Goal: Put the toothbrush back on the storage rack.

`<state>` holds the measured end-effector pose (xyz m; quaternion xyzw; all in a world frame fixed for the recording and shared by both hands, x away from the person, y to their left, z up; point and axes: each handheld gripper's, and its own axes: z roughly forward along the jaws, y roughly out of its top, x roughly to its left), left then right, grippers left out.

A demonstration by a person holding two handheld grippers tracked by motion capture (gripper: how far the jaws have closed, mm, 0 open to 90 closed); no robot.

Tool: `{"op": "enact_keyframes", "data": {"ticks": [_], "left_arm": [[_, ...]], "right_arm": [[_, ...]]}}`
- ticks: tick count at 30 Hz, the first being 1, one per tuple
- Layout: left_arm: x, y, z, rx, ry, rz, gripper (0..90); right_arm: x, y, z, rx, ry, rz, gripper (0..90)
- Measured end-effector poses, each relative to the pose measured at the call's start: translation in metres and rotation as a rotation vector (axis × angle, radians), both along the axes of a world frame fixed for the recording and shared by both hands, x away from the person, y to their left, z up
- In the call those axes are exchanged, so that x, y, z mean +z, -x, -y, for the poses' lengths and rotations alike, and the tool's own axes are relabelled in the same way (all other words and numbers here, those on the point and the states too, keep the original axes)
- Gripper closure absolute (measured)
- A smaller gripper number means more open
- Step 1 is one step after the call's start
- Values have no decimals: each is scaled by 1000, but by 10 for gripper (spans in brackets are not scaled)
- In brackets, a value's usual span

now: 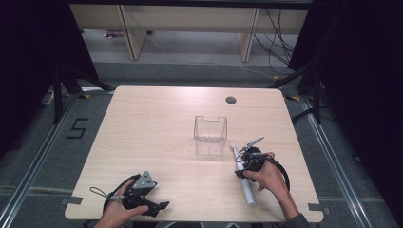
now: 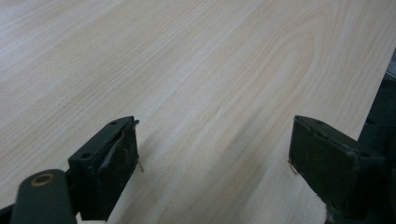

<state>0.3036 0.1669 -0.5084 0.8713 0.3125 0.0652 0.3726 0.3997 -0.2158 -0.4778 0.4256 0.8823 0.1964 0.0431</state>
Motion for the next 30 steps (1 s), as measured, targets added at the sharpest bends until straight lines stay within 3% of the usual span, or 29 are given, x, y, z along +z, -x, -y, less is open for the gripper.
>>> {"op": "enact_keyframes", "data": {"ticks": [1,5,6,7,9,14,16,18,25,26,27,30], "left_arm": [[0,-1,-1,-3,-18,7,150],[1,-1,-1,-5,-20,7,150],[1,-1,-1,-6,-19,5,151],[0,0,0,0,-1,0,151],[1,-1,-1,-6,-22,7,150],[1,-1,-1,-6,-22,6,151],[0,0,0,1,-2,-2,150],[0,-1,-1,-3,-17,2,150],[0,0,0,-1,-2,0,150],[1,-1,-1,-9,-22,5,150],[0,-1,-1,-5,-19,5,150],[0,-1,-1,-4,-15,4,150]], "right_arm": [[0,-1,1,17,1,2,519],[2,-2,6,4,18,-17,548],[1,-3,7,19,16,-15,555],[2,-2,7,-6,13,-39,564],[2,-3,10,8,34,-29,574],[1,-6,14,-2,45,-58,591],[0,-8,15,8,49,-65,595],[1,-9,12,-8,68,-84,599],[3,-12,9,19,121,-105,635],[4,-12,8,18,125,-110,642],[3,-14,9,51,127,-93,648],[4,-13,8,39,154,-110,656]]}}
